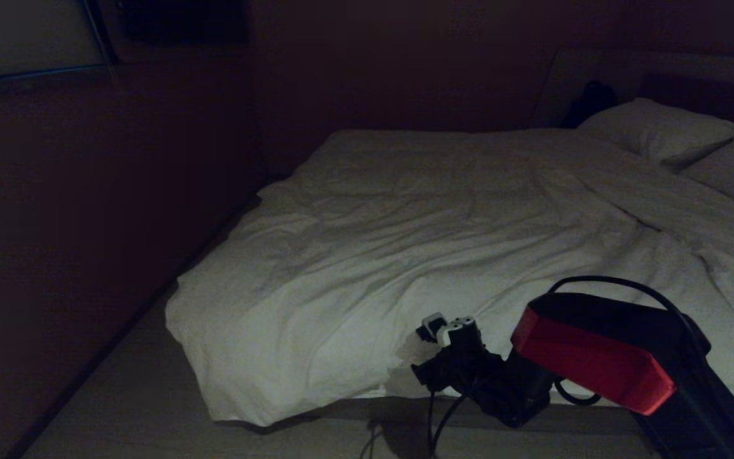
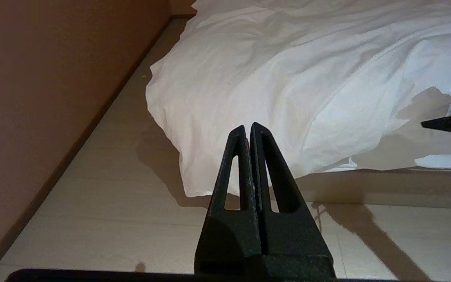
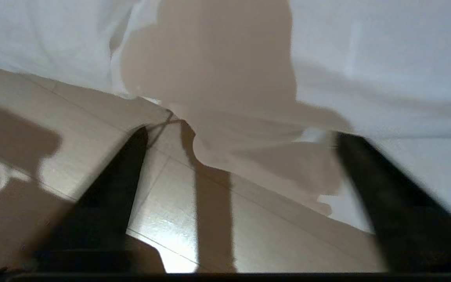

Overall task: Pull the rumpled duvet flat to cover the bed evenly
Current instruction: Flatten the corners of the folded blanket

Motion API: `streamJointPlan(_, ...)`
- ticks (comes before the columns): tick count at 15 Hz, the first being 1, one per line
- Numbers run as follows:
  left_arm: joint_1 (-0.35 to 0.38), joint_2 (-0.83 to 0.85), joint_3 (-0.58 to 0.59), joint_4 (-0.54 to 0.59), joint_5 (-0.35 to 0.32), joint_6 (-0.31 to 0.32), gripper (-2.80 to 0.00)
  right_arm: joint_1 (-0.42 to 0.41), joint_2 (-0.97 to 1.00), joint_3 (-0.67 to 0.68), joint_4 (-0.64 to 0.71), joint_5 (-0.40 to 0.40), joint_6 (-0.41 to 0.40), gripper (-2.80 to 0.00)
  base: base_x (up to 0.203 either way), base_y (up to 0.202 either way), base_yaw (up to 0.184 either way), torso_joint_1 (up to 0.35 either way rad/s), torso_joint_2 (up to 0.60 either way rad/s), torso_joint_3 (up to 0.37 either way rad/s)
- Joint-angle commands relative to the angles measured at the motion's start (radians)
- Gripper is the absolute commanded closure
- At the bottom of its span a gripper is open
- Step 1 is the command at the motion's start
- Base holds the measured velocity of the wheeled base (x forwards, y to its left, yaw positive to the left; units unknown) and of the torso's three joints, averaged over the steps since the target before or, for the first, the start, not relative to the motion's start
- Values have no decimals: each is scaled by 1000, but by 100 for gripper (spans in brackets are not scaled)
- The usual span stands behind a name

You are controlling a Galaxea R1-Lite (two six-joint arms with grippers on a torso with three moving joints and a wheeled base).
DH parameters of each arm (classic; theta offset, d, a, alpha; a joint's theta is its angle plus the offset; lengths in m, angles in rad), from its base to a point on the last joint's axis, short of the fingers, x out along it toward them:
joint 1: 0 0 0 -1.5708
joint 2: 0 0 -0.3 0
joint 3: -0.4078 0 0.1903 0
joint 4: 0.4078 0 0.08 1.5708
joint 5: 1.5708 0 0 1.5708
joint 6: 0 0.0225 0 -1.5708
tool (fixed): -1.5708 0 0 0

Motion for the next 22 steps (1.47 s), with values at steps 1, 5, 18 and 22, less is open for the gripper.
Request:
streamJointPlan(1, 0, 0, 0, 0, 1, 1, 0, 1, -4, 0, -5, -1, -1, 0, 0, 0, 0, 0, 0, 0)
streamJointPlan(5, 1, 0, 0, 0, 1, 0, 0, 1, -3, -1, -5, -1, -2, 0, 0, 0, 0, 0, 0, 0)
streamJointPlan(18, 0, 0, 0, 0, 1, 0, 0, 11, -17, 53, -15, -1, 8, 0, 0, 0, 0, 0, 0, 0)
streamJointPlan(22, 0, 0, 0, 0, 1, 1, 0, 45, -81, 162, -15, 0, 41, 0, 0, 0, 0, 0, 0, 0)
